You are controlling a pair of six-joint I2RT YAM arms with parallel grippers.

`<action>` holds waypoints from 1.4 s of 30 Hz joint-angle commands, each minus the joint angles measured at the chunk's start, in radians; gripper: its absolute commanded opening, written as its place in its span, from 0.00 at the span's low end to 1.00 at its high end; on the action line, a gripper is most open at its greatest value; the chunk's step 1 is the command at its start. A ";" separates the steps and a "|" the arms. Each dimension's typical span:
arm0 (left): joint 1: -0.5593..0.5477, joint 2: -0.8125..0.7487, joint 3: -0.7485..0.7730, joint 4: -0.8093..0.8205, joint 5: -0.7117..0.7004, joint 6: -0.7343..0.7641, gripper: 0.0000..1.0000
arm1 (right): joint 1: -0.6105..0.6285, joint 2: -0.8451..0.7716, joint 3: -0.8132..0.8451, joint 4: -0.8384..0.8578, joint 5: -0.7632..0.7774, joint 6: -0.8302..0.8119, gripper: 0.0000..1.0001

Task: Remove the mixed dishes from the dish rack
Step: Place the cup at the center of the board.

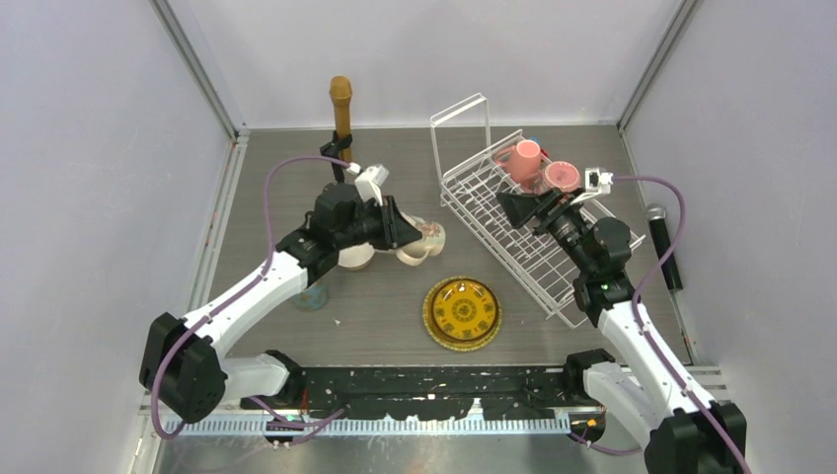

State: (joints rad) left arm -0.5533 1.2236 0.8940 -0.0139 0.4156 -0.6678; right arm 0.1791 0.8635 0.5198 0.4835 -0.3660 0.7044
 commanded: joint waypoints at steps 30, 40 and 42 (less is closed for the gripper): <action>-0.192 -0.040 0.159 -0.849 -0.500 0.247 0.02 | -0.003 -0.100 0.005 -0.175 0.363 -0.233 1.00; -0.192 -0.011 0.169 -0.950 -0.537 0.215 0.03 | -0.003 -0.096 0.009 -0.193 0.414 -0.249 1.00; -0.192 -0.006 0.169 -0.969 -0.552 0.207 0.02 | -0.003 -0.097 0.008 -0.194 0.420 -0.254 1.00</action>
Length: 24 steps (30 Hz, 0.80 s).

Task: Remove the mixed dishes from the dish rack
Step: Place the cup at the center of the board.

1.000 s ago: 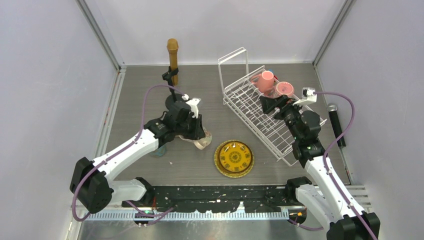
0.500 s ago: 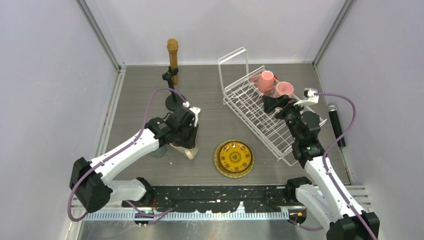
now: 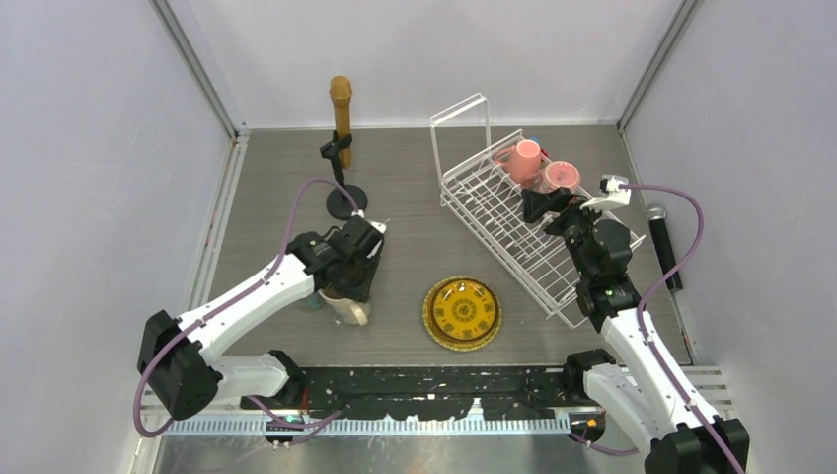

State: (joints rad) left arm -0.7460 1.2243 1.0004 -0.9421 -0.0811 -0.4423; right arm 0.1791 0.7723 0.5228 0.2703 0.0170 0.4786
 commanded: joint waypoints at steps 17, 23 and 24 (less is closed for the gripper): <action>-0.001 0.020 0.029 -0.046 -0.149 -0.089 0.01 | -0.003 0.000 0.001 0.015 0.049 -0.040 1.00; 0.000 0.001 -0.008 -0.014 -0.144 -0.099 0.07 | -0.003 0.003 0.002 0.013 0.051 -0.041 1.00; 0.000 0.003 -0.011 -0.018 -0.145 -0.102 0.07 | -0.003 0.004 0.002 0.012 0.054 -0.041 1.00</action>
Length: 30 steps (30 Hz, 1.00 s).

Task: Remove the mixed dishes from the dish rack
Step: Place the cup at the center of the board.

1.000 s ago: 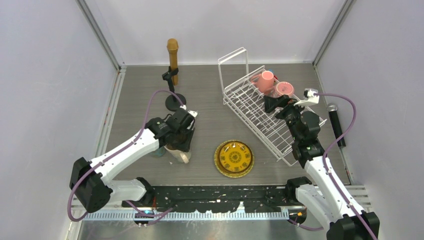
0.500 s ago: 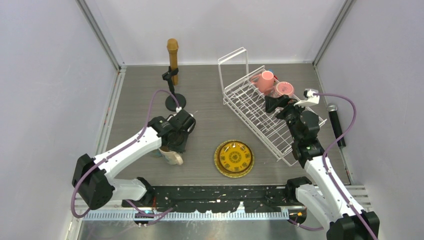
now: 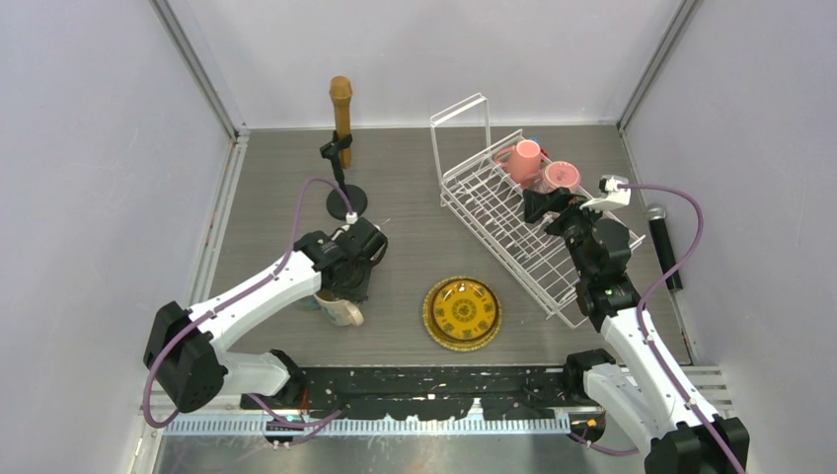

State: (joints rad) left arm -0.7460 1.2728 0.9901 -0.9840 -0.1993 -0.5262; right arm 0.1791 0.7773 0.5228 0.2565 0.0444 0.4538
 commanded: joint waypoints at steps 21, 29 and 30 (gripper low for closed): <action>0.000 -0.052 -0.054 0.037 -0.027 -0.042 0.28 | -0.003 -0.016 -0.007 0.019 0.052 -0.027 1.00; 0.000 -0.094 -0.041 0.040 0.006 -0.017 0.52 | -0.004 -0.025 -0.009 0.018 0.054 -0.029 1.00; 0.000 -0.103 -0.035 0.038 0.011 -0.008 0.56 | -0.004 -0.027 -0.009 0.018 0.055 -0.030 1.00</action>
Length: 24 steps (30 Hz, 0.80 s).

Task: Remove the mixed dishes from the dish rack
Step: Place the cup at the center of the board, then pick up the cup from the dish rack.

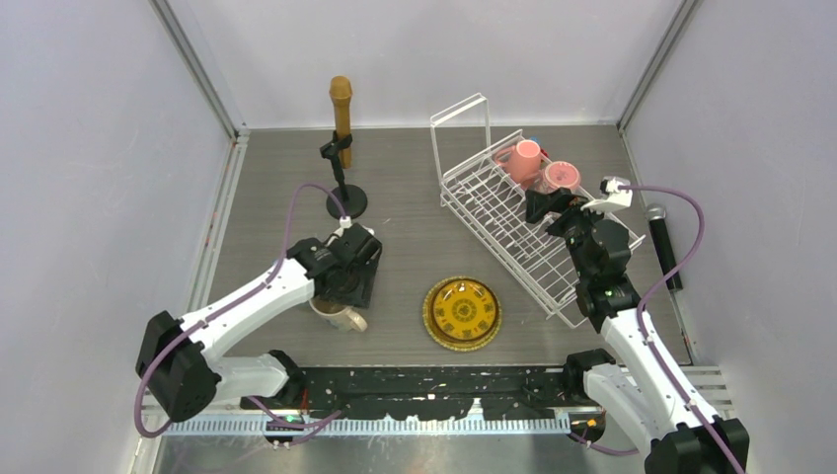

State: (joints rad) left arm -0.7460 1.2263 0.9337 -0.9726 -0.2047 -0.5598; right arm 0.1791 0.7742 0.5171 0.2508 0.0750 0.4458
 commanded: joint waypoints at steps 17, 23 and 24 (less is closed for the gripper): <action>0.000 -0.275 0.134 -0.083 0.064 0.109 1.00 | -0.003 -0.034 -0.005 0.019 0.043 -0.033 1.00; 0.000 -0.370 0.133 0.024 0.056 0.110 1.00 | -0.003 -0.029 0.005 0.000 0.067 -0.024 1.00; 0.000 -0.377 0.127 0.052 0.055 0.112 1.00 | -0.003 -0.023 0.010 -0.008 0.072 -0.024 1.00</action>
State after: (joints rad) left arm -0.7460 0.8928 1.0401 -1.0210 -0.1547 -0.4637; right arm 0.1791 0.7567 0.5152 0.2462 0.1078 0.4282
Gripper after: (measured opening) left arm 0.994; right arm 0.996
